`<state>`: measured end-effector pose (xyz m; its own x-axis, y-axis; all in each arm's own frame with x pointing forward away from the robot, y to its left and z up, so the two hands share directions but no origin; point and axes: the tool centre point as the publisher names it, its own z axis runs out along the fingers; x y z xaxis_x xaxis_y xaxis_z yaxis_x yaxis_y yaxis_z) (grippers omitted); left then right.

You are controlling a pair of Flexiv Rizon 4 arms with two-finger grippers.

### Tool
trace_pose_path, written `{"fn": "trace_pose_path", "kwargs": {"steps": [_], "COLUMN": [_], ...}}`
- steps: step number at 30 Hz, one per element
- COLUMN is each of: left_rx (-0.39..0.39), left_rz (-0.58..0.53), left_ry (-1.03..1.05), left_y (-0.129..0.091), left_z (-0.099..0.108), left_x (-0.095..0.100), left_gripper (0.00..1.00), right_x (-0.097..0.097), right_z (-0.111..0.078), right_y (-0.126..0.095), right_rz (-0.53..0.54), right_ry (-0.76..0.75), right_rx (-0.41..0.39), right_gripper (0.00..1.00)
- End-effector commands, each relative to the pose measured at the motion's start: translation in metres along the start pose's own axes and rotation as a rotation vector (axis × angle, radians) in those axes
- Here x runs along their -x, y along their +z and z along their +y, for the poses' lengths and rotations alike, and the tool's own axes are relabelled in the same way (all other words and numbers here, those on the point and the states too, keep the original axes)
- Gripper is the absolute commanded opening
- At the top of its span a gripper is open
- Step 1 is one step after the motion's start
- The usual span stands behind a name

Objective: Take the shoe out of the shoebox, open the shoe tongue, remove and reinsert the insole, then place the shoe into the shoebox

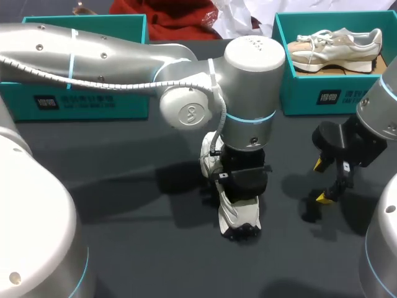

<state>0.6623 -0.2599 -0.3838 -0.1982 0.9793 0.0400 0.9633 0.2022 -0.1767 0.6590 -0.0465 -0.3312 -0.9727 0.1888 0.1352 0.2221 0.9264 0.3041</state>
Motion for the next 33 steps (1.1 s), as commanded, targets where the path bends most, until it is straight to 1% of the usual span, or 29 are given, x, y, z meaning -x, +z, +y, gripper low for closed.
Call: {"fn": "trace_pose_path", "kwargs": {"steps": [1, 5, 9, 13, 17, 19, 21, 24, 26, 29, 33], "left_rx": [-0.008, -0.019, -0.025, -0.013, 0.006, 0.008, 0.008, -0.008, -0.025, -0.033, -0.059], "left_rz": [-0.048, -0.047, -0.018, 0.028, 0.056, 0.056, 0.04, -0.001, -0.019, -0.028, -0.023], "left_ry": [0.032, 0.066, 0.078, 0.068, 0.034, 0.02, 0.013, 0.018, 0.033, 0.053, 0.056], "left_y": [-0.009, -0.006, 0.007, 0.023, 0.029, 0.027, 0.017, 0.002, -0.003, -0.005, 0.001], "left_z": [-0.011, -0.022, -0.025, -0.021, -0.011, -0.006, -0.005, -0.007, -0.012, -0.022, -0.028], "left_x": [-0.007, 0.002, 0.009, 0.012, 0.009, 0.007, 0.003, 0.0, 0.001, 0.004, 0.011], "left_gripper": [0.0, 0.0, 0.0, 0.0, 0.0, 0.0, 0.0, 0.0, 0.0, 0.0, 0.0], "right_x": [-0.002, -0.002, -0.002, -0.002, -0.002, -0.002, -0.002, -0.002, -0.002, -0.002, -0.002], "right_z": [0.0, 0.0, 0.0, 0.0, 0.0, 0.0, 0.0, 0.0, 0.0, 0.0, 0.0], "right_y": [0.001, 0.001, 0.001, 0.001, 0.001, 0.001, 0.001, 0.001, 0.001, 0.001, 0.001], "right_rz": [-0.004, -0.004, -0.004, -0.004, -0.004, -0.004, -0.004, -0.004, -0.004, -0.004, -0.004], "right_ry": [0.001, 0.001, 0.001, 0.001, 0.001, 0.001, 0.001, 0.001, 0.001, 0.001, 0.001], "right_rx": [-0.001, -0.001, -0.001, -0.001, -0.001, -0.001, -0.001, -0.001, -0.001, -0.001, -0.001], "right_gripper": [1.0, 1.0, 1.0, 1.0, 1.0, 1.0, 1.0, 1.0, 1.0, 1.0, 1.0]}}
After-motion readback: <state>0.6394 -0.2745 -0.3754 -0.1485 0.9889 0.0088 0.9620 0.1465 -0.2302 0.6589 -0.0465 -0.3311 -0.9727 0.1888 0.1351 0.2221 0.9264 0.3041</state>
